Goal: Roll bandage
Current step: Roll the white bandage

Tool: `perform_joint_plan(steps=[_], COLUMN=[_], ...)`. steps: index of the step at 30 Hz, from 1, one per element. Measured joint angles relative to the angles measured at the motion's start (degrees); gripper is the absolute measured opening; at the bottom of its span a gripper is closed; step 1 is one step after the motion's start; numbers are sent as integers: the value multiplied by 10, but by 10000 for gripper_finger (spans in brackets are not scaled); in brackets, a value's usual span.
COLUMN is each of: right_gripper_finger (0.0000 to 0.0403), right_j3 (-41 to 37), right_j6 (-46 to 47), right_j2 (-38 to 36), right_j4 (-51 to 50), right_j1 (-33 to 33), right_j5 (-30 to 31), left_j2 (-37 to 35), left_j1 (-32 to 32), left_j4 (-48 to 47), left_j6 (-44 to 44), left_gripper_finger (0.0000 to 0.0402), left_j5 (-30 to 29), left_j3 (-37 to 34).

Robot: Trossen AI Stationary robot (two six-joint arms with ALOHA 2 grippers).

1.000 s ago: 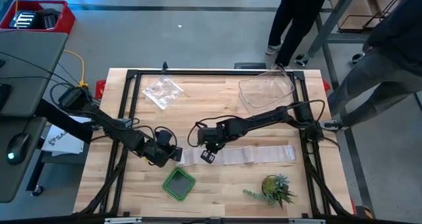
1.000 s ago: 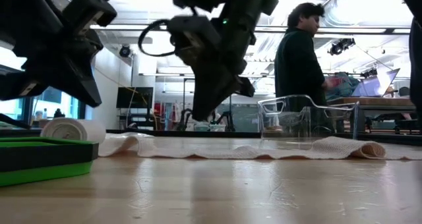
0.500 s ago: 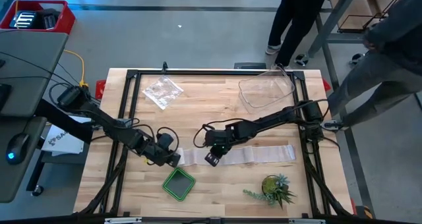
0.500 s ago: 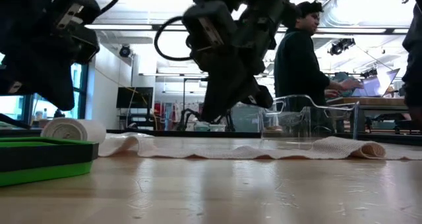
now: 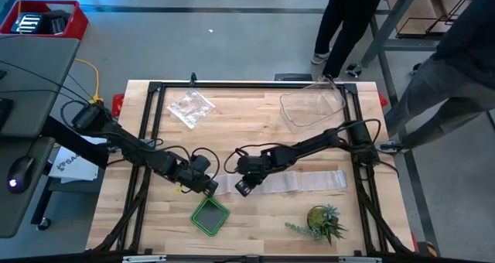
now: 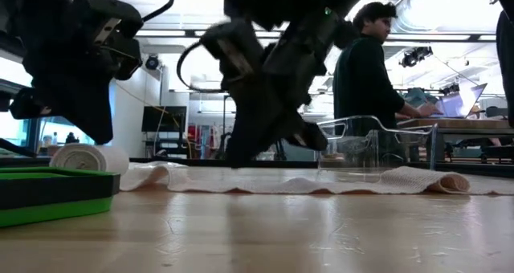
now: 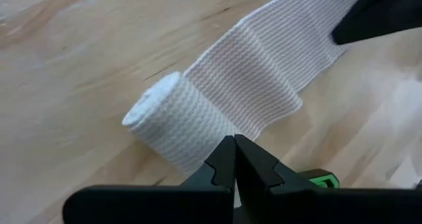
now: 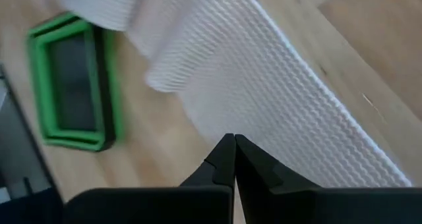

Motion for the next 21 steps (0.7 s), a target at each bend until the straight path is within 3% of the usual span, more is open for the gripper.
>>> perform_joint_plan(steps=[7,21], right_gripper_finger=[0,0], right_j3=[0,1], right_j6=[28,31], right_j2=[8,7], right_j4=[-31,-68], right_j1=[1,2], right_j5=[34,42], left_j2=[-1,-2], left_j1=[0,0], left_j4=[-9,-6], left_j6=[5,9], left_gripper_finger=[0,0], left_j5=[0,5], left_j3=[0,0])
